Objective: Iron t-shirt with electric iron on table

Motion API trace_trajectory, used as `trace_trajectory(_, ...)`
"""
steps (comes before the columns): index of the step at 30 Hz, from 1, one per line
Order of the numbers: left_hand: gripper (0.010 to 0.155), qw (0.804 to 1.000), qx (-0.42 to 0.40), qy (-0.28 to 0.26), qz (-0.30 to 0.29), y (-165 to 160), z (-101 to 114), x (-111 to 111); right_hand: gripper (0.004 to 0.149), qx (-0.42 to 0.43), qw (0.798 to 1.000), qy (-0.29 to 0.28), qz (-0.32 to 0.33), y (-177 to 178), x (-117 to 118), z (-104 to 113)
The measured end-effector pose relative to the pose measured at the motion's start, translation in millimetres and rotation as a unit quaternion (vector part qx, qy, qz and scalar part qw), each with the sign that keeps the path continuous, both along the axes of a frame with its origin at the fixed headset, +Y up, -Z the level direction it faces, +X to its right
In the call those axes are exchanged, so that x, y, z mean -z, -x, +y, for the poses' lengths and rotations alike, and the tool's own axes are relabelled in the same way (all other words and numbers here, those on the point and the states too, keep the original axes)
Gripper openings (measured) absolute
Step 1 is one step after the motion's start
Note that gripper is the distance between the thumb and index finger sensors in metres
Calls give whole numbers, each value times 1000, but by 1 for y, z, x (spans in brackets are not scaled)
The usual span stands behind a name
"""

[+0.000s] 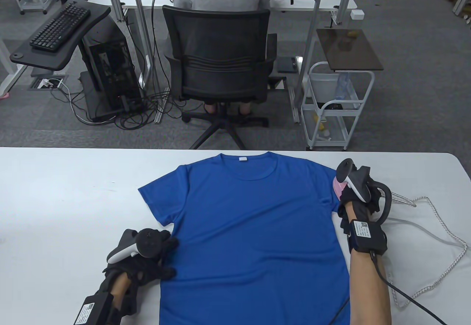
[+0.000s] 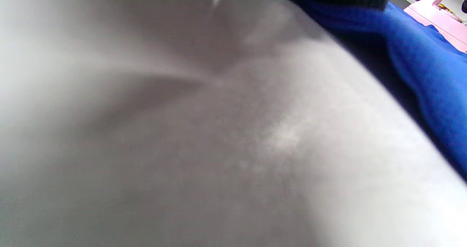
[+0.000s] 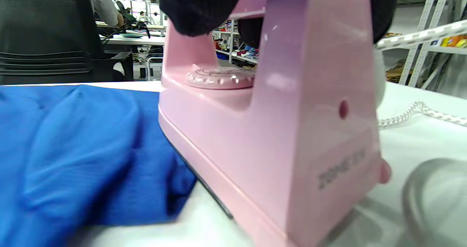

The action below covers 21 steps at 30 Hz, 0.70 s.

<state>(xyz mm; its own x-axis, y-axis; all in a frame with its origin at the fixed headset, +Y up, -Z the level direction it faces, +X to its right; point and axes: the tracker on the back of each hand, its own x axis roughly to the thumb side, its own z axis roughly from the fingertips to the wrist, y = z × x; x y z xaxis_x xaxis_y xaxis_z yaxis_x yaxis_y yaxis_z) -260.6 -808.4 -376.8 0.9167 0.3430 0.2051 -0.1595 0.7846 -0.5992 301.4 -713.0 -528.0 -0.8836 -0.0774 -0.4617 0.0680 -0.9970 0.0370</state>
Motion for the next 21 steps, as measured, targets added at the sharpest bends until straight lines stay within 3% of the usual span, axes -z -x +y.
trace_trajectory(3, 82, 1000, -17, 3, 8, 4, 1, 1, 67, -5, 1000, -25, -6, 2, 3, 11)
trace_trajectory(7, 82, 1000, -21, 9, 10, 4, 1, 2, 67, 69, 993, -93, 21, 15, 12, 23)
trace_trajectory(13, 83, 1000, -4, 18, 2, 2, -3, 1, 65, 103, 992, -46, 64, 47, 37, -5)
trace_trajectory(14, 82, 1000, -6, 22, 1, 2, -3, 1, 63, 92, 992, -64, 51, 45, 39, -5)
trace_trajectory(21, 83, 1000, 10, 11, 4, 0, -3, 1, 62, 95, 994, -49, -11, 17, 47, -3)
